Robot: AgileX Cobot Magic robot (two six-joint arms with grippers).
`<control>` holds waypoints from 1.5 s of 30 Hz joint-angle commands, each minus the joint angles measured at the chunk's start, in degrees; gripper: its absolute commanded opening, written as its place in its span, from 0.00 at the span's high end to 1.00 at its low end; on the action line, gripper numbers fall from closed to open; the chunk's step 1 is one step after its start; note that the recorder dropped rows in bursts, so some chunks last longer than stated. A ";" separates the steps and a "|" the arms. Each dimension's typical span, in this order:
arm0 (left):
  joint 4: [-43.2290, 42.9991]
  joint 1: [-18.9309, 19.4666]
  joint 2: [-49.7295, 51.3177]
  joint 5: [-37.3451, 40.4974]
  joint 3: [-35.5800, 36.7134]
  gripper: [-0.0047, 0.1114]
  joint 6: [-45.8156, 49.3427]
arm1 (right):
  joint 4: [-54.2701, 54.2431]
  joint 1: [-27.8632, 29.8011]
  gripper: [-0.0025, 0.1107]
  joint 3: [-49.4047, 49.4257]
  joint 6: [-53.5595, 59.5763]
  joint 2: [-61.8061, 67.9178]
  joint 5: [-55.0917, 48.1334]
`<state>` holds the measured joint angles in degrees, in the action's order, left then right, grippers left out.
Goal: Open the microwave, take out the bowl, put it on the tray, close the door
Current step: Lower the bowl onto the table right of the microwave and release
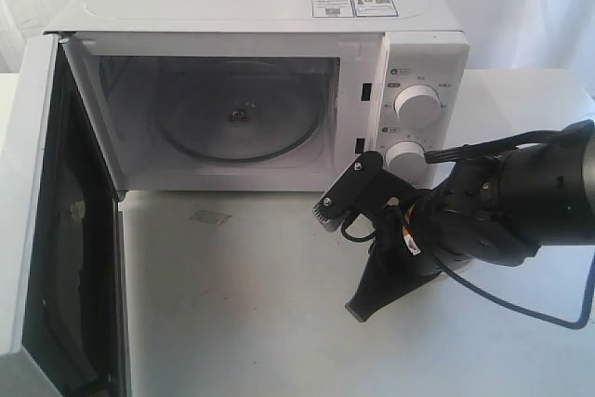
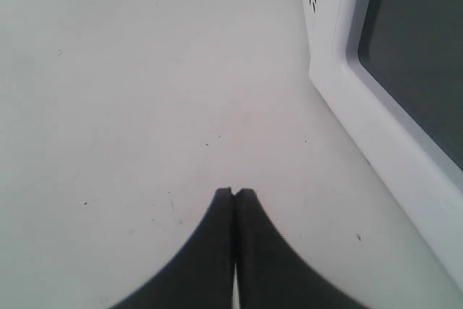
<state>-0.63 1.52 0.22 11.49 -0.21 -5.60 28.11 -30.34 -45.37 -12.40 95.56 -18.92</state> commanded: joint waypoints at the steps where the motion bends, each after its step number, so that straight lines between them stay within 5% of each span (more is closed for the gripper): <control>1: 0.02 0.18 -0.22 0.09 0.21 0.96 -0.11 | 0.60 0.45 0.98 -0.20 0.70 0.24 -0.37; 12: 0.02 0.18 -0.22 0.09 0.21 0.96 -0.11 | 1.04 0.45 0.95 -0.20 3.27 0.64 -0.14; 23: 0.02 0.18 -0.22 0.09 0.21 0.96 -0.11 | 1.04 0.45 0.57 -0.20 3.27 0.64 0.77; 45: 0.02 0.18 -0.22 0.09 0.21 0.96 -0.11 | -3.06 -0.43 0.57 -3.41 3.16 -13.48 -10.82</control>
<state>-0.63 1.52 0.22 11.49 -0.21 -5.60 26.00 -30.67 -48.48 -9.56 83.58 -29.37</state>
